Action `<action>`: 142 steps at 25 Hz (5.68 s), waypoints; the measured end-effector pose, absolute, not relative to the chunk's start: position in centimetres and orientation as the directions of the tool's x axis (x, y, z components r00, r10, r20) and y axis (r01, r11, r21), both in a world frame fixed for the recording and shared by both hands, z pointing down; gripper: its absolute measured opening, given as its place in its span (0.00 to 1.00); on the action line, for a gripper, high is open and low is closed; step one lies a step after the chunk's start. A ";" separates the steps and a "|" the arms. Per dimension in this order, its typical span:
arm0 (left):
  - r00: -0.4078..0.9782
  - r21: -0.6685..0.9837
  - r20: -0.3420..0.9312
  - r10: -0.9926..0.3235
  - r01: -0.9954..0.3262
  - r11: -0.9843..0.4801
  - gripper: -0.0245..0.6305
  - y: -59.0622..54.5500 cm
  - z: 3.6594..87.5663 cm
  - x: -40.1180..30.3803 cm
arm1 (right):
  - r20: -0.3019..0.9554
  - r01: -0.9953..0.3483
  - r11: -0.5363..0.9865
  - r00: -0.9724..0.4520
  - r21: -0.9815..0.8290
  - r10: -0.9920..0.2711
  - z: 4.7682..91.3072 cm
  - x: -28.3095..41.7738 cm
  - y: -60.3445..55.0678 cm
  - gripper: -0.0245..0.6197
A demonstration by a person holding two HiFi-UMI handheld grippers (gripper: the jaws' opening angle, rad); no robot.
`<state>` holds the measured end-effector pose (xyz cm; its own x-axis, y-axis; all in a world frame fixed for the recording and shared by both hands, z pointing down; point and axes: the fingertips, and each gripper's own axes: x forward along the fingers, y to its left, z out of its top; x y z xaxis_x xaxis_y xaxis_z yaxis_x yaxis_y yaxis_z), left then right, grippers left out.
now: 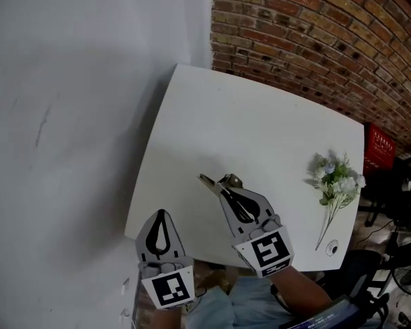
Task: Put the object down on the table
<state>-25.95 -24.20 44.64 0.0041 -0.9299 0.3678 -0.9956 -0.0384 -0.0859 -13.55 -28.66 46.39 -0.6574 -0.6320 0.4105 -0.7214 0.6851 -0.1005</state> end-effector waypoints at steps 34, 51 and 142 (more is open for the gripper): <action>0.006 -0.069 0.462 -0.887 -0.997 -0.042 0.05 -25.9 49.8 -24.9 | 0.501 -0.729 0.671 -0.635 -0.138 -0.587 52.9 -11.9 -29.7 0.09; 0.017 -0.067 0.462 -0.887 -0.996 -0.054 0.05 -26.3 50.0 -24.3 | 0.518 -0.730 0.670 -0.629 -0.135 -0.580 53.9 -11.4 -29.8 0.16; 0.091 -0.173 -0.014 -0.996 -0.981 -0.087 0.05 -12.7 26.6 -21.3 | 0.040 -0.796 0.596 -0.596 0.102 -0.802 28.4 -9.2 -16.5 0.05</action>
